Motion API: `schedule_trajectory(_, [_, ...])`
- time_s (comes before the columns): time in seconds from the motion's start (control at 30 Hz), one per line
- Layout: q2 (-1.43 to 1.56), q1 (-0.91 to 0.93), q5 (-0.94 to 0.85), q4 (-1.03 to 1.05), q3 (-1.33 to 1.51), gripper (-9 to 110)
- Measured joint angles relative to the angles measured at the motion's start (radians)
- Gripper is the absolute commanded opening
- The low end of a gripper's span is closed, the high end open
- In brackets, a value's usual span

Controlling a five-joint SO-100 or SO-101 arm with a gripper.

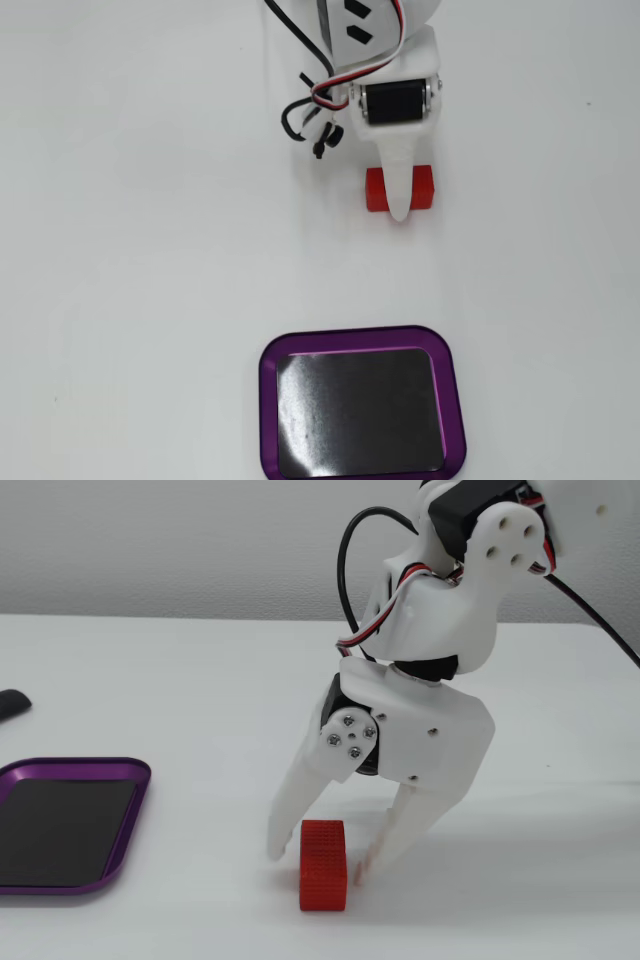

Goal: Pick up the cube and place it in the box.

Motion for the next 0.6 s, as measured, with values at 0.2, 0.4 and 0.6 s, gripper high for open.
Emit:
schedule_trajectory(0.2, [0.002, 0.0, -0.002, 0.005, -0.002, -1])
schedule_trajectory(0.4, [0.06, -0.009, -0.002, 0.08, -0.006, -1])
schedule_trajectory(0.6, [0.322, 0.005, 0.0, 0.118, 0.0, -1])
